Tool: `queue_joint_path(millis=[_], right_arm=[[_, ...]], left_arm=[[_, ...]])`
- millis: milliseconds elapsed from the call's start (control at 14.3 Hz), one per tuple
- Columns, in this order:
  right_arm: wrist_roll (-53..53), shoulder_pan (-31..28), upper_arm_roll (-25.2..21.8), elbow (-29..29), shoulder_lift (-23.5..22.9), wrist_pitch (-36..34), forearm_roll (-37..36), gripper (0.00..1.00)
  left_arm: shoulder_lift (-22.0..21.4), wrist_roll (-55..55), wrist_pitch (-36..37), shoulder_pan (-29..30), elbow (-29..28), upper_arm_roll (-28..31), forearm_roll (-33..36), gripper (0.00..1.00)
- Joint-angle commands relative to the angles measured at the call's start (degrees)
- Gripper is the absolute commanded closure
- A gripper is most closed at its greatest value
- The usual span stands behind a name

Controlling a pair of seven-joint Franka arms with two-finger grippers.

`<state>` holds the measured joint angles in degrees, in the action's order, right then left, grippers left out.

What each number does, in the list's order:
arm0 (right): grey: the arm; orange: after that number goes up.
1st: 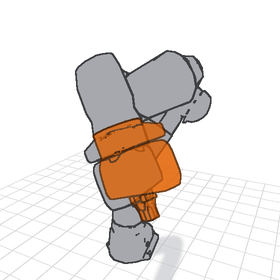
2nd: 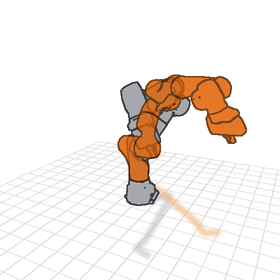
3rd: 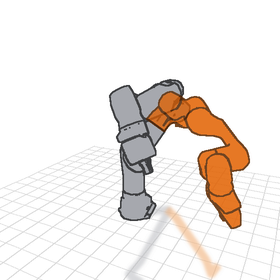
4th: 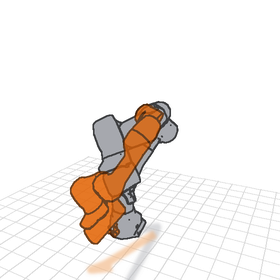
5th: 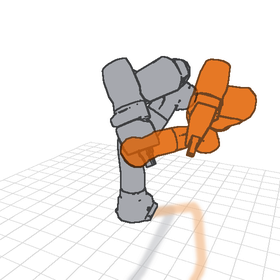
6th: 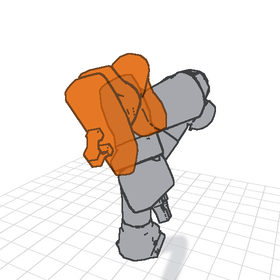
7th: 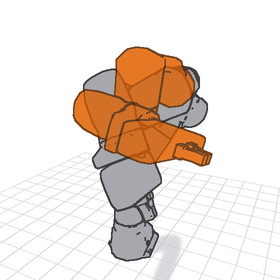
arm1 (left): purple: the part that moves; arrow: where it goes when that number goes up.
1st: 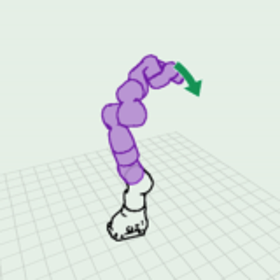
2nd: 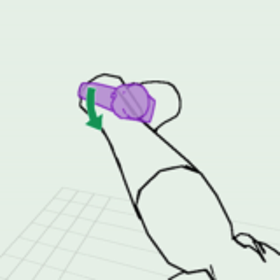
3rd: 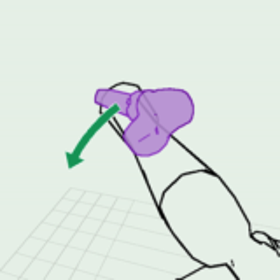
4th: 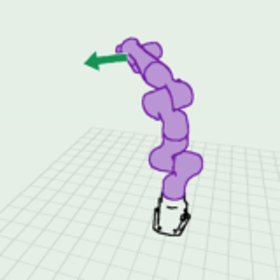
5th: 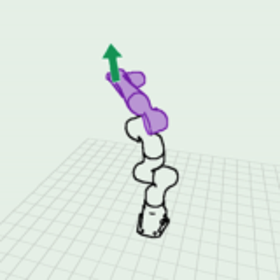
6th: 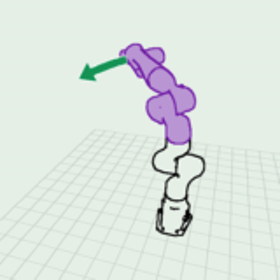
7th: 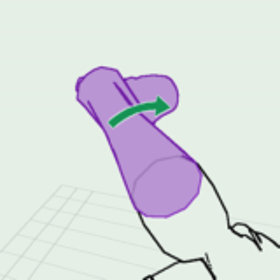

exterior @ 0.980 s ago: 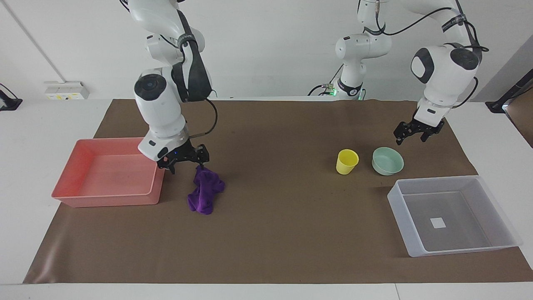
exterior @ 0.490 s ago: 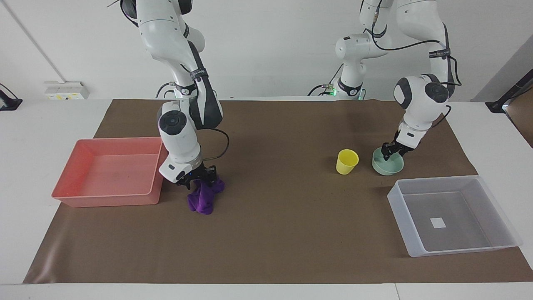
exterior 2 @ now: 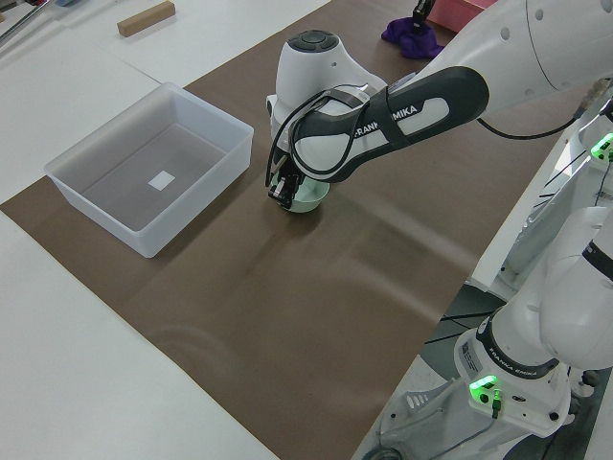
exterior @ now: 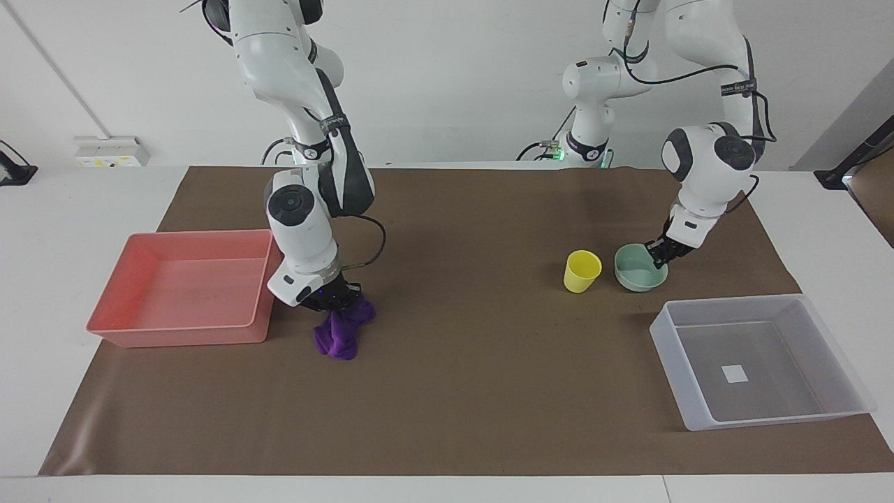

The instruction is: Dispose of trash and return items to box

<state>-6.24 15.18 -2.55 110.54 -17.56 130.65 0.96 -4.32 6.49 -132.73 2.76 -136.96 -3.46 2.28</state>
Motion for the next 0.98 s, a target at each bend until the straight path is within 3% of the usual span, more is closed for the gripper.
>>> queue_joint_path(millis=[0,140,350,420,630,700,910], right_arm=[[0.7,-0.6,0.1,0.0,4.4,-3.1,0.4,1.0],[0.7,-1.7,-0.1,-1.5,8.4,-8.2,0.4,1.0],[1.4,-4.0,-0.2,-6.9,13.4,-20.0,0.4,1.0],[1.9,-4.9,-0.3,-6.7,16.0,-21.7,0.4,1.0],[8.1,-10.8,-0.4,-6.6,20.8,-29.0,-0.3,0.99],[11.7,-14.0,-0.4,-6.4,21.0,-30.5,-0.3,0.99],[23.2,-23.2,-0.4,-2.1,22.8,-29.2,-0.3,0.98]], left_arm=[[-6.3,-0.8,16.8,0.1,7.5,-0.1,0.7,1.0],[-4.9,-1.5,25.6,0.3,17.6,0.2,-0.2,1.0],[-0.9,-1.3,14.4,4.3,20.7,0.3,-5.5,1.0],[3.0,-1.3,11.6,4.7,22.6,0.3,-6.1,1.0],[19.8,-1.0,8.1,7.1,40.3,0.3,-5.9,1.0],[23.8,-0.9,6.5,7.0,43.7,0.3,-5.9,1.0],[30.3,-0.9,-1.8,6.1,41.9,0.6,-5.2,1.0]])
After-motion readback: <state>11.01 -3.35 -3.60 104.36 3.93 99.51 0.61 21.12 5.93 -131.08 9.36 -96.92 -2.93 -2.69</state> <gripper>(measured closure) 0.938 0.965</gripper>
